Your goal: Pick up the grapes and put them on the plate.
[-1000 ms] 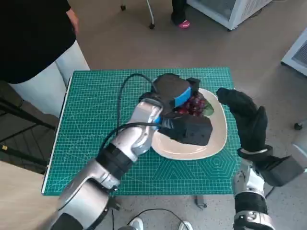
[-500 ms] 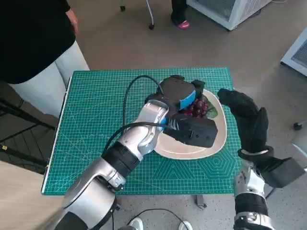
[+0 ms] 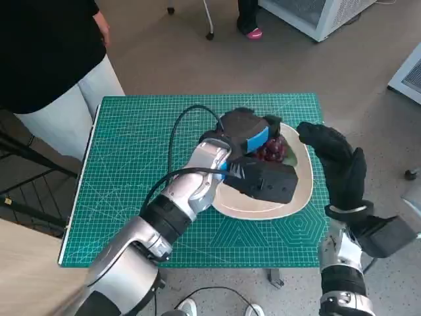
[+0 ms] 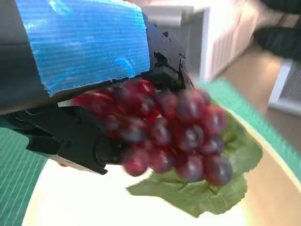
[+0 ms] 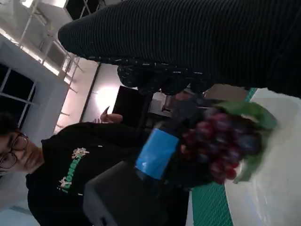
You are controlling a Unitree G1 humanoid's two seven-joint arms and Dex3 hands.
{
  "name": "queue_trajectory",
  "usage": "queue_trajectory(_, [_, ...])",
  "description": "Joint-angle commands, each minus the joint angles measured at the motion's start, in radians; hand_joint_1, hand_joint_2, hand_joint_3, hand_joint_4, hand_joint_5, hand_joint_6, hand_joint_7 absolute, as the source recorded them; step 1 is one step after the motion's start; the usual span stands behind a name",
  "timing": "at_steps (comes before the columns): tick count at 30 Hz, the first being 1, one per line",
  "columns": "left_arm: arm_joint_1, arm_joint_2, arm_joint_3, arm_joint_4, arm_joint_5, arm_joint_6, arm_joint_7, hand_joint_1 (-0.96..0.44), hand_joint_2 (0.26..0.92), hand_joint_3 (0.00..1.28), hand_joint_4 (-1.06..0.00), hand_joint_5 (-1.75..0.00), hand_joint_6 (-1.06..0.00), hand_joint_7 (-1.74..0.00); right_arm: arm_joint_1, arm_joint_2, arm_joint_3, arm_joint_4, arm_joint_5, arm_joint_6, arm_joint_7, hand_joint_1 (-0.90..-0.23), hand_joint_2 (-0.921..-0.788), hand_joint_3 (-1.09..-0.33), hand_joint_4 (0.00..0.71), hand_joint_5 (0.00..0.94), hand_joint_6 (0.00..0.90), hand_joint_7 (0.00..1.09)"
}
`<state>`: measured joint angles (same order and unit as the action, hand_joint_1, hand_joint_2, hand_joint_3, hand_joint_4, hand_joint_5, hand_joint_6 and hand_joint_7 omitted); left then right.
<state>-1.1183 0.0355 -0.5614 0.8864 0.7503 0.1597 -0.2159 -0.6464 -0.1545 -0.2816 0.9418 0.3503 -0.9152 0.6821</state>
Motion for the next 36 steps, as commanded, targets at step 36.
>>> queue_trajectory(36, [0.167, 0.215, 0.159, -0.184, -0.225, -0.309, -0.018, -0.59, 0.839, 0.02, 0.00, 0.00, -0.13, 0.00, 0.019, -0.002, 0.004, 0.005, 0.000, 0.011, -0.001, -0.406, -0.921, -0.587, 0.506, 0.000, 0.481, 0.11])
